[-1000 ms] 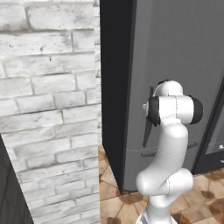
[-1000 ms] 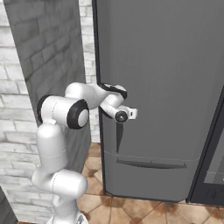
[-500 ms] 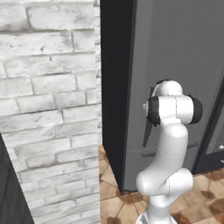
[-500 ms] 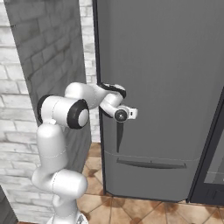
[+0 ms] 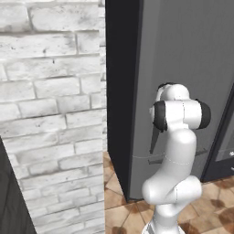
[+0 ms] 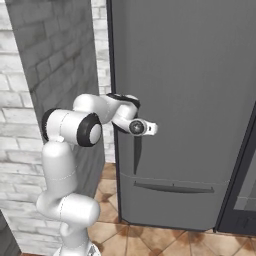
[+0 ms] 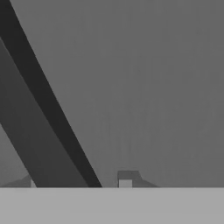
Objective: Gather the sweet potato and bell pepper from the fridge and place them on a tray on the dining counter. Then gather the steaks from the fridge and place them on the other tray.
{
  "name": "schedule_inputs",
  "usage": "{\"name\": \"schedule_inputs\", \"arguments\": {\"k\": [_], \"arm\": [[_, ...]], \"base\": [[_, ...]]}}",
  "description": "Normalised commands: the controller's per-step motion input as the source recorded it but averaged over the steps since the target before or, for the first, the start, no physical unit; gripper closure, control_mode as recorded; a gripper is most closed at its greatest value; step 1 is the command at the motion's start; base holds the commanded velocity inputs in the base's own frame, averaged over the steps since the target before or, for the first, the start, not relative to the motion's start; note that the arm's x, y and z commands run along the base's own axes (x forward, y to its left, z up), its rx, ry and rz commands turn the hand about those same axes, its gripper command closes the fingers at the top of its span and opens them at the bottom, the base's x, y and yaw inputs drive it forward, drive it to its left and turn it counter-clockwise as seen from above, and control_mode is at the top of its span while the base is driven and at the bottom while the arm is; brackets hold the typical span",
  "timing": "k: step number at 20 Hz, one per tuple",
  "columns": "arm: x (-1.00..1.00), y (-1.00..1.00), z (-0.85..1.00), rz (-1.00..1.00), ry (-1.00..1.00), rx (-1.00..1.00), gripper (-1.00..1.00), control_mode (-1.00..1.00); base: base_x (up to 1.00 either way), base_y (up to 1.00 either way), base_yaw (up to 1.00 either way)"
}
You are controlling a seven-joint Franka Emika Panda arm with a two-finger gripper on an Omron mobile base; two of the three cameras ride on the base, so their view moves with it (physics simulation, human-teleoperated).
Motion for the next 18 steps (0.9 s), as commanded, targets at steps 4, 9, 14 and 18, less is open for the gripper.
{"name": "schedule_inputs", "arguments": {"k": [4,9,14,18], "arm": [[0.0,-0.8,0.0,-0.02,0.11,0.0,1.0,-1.0],[-0.1,-0.94,0.0,0.0,0.07,0.0,1.0,-1.0],[-0.3,-1.0,0.0,0.0,0.0,0.01,1.0,-1.0],[-0.49,-1.0,0.0,0.0,0.0,0.06,1.0,-1.0]], "base": [[0.0,0.0,0.0],[0.0,0.0,0.0],[0.0,0.0,0.0],[0.0,0.0,0.0]]}}
